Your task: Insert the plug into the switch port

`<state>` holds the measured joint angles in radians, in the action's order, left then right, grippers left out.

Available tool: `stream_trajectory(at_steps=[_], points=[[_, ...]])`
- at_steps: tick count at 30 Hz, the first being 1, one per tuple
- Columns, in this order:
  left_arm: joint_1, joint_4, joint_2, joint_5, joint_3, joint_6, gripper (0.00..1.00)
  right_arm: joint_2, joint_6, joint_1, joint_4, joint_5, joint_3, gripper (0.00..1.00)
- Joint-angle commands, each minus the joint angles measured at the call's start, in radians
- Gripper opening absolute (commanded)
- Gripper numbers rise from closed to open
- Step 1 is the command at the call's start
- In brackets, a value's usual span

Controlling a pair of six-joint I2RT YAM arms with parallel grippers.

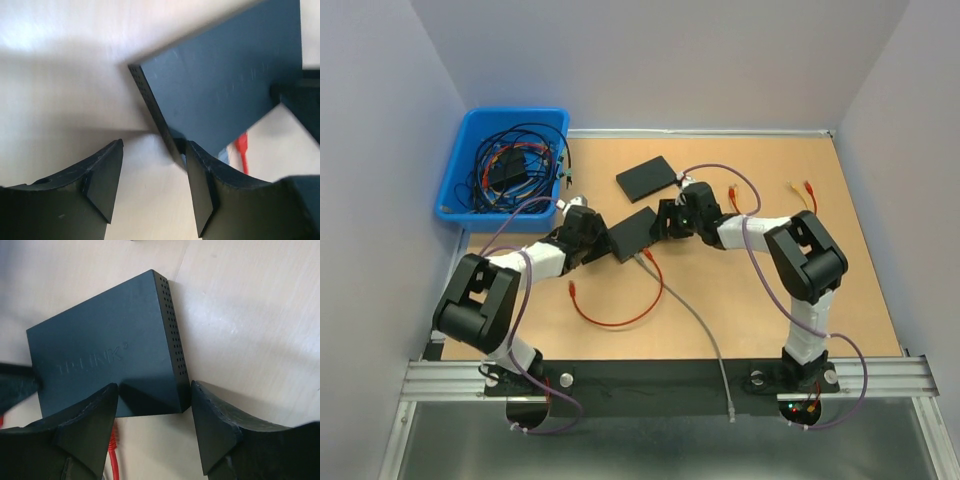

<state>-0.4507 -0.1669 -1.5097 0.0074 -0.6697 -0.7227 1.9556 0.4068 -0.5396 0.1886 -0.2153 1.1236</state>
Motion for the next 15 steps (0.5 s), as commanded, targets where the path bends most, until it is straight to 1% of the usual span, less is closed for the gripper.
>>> stream_trajectory(at_steps=[1,3,6,12,15], points=[[0.046,-0.007,-0.038,-0.012,-0.094,0.071,0.63,-0.024,0.095,-0.023,0.029,-0.084,-0.093,0.65],[0.05,0.035,-0.049,-0.038,-0.131,0.085,0.63,-0.024,0.125,-0.037,0.055,-0.108,-0.107,0.65],[0.072,0.061,-0.038,-0.047,-0.137,0.089,0.63,-0.008,0.171,-0.069,0.103,-0.137,-0.116,0.64],[0.138,0.095,0.026,-0.055,-0.122,0.123,0.63,0.057,0.268,-0.155,0.17,-0.174,-0.064,0.62],[0.164,0.121,0.02,-0.046,-0.145,0.143,0.63,0.083,0.317,-0.213,0.198,-0.164,-0.039,0.61]])
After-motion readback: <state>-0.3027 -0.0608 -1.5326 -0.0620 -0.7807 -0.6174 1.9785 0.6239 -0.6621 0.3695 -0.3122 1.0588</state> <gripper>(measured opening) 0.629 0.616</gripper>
